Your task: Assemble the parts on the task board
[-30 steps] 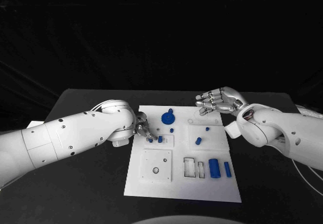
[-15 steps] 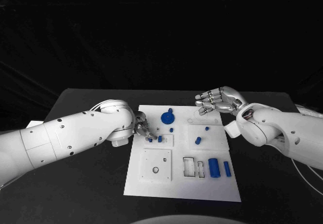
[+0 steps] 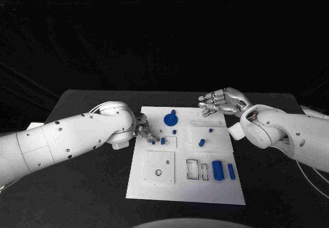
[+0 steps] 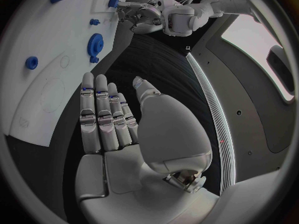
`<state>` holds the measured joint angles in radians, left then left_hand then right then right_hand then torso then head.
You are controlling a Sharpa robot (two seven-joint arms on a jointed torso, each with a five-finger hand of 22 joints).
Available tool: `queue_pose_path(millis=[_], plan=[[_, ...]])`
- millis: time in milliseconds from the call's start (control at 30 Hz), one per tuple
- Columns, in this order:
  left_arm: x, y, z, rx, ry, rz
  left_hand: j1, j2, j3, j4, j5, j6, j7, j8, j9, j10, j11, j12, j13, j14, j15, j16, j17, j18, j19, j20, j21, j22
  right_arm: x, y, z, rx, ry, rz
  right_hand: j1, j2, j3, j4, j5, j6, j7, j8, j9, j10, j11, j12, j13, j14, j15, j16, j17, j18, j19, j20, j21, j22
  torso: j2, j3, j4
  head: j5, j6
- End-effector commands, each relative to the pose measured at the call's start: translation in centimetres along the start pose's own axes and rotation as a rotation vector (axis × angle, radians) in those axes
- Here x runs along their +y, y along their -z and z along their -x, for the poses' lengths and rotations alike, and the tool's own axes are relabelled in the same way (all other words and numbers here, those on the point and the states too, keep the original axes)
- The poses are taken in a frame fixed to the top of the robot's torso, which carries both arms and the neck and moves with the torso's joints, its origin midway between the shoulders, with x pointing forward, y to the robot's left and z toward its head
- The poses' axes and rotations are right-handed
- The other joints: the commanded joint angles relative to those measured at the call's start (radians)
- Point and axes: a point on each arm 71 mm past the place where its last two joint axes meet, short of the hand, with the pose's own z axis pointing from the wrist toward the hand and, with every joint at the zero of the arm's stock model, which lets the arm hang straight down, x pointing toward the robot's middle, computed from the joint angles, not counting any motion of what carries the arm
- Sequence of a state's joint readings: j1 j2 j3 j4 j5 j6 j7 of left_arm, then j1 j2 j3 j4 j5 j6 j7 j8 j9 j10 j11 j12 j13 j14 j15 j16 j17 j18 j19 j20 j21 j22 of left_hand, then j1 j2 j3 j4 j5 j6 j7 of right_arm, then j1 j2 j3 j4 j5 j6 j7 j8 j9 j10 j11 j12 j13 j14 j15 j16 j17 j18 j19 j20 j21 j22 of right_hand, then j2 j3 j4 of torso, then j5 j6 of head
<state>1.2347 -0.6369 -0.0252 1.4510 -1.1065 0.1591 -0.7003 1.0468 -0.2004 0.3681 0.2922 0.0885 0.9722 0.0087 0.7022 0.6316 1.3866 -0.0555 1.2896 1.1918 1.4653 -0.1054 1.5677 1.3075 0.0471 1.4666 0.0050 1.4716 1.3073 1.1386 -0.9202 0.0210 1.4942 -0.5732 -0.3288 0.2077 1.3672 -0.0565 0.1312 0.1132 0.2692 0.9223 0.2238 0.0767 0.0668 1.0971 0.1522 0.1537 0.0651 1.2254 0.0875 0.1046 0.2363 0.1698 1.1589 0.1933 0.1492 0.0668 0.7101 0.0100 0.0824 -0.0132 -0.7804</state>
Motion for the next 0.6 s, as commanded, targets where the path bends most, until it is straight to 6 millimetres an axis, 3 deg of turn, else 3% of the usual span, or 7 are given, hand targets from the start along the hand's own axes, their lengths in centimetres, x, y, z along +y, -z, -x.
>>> queue_pose_path(millis=[33,100,133,600], plan=[[0.59,0.16,0.14,-0.02,0.028,0.083,-0.03,0.006,-0.063,0.0,0.005,0.007,-0.003,0.008,0.002,0.008,-0.003,0.002,0.001,0.105,-0.008,0.003,0.263,-0.017,0.064,-0.007,0.003,0.141,0.08,-0.04,-0.25,0.02,0.001,0.011,-0.005,0.001,-0.003,-0.001,0.0,-0.008,0.0,0.005,0.001,-0.007,0.001,0.003,-0.001,0.004,0.004,-0.002,-0.001,0.014,0.007,0.001,-0.004,-0.001,-0.001,0.0009,0.0005,-0.001,-0.001],[0.63,0.17,0.17,-0.019,0.041,0.08,-0.027,0.03,-0.153,0.002,0.007,0.006,-0.004,0.008,0.003,0.007,-0.005,0.001,0.001,0.105,-0.009,0.003,0.263,-0.017,0.064,-0.009,0.002,0.141,0.08,-0.05,-0.26,0.021,0.0,0.011,-0.005,0.001,-0.003,-0.001,0.0,-0.008,0.0,0.005,0.001,-0.007,0.001,0.003,-0.001,0.004,0.004,-0.002,-0.001,0.014,0.007,0.001,-0.004,-0.001,-0.001,0.0006,0.0006,-0.002,-0.001],[0.64,0.17,0.18,-0.019,0.045,0.079,-0.025,0.034,-0.166,0.001,0.007,0.006,-0.004,0.008,0.003,0.007,-0.005,0.001,0.001,0.105,-0.009,0.003,0.263,-0.017,0.064,-0.01,0.002,0.141,0.08,-0.05,-0.26,0.021,0.0,0.011,-0.005,0.001,-0.003,-0.001,0.0,-0.008,0.0,0.005,0.001,-0.007,0.001,0.003,-0.001,0.004,0.004,-0.002,-0.001,0.014,0.007,0.001,-0.004,-0.001,-0.001,0.0005,0.0006,-0.002,-0.001],[1.3,0.43,0.6,-0.038,0.136,0.044,-0.016,0.052,-0.198,0.002,0.009,-0.001,-0.002,0.006,0.002,-0.003,-0.003,-0.014,-0.016,0.105,-0.01,0.003,0.263,-0.011,0.055,-0.01,-0.02,0.115,0.05,-0.1,-0.28,0.022,-0.001,0.009,-0.005,0.001,-0.003,-0.001,0.0,-0.008,0.0,0.005,0.001,-0.007,0.001,0.003,-0.001,0.004,0.004,-0.002,-0.001,0.014,0.007,0.001,-0.004,-0.001,-0.001,0.0009,-0.0008,-0.001,0.002]])
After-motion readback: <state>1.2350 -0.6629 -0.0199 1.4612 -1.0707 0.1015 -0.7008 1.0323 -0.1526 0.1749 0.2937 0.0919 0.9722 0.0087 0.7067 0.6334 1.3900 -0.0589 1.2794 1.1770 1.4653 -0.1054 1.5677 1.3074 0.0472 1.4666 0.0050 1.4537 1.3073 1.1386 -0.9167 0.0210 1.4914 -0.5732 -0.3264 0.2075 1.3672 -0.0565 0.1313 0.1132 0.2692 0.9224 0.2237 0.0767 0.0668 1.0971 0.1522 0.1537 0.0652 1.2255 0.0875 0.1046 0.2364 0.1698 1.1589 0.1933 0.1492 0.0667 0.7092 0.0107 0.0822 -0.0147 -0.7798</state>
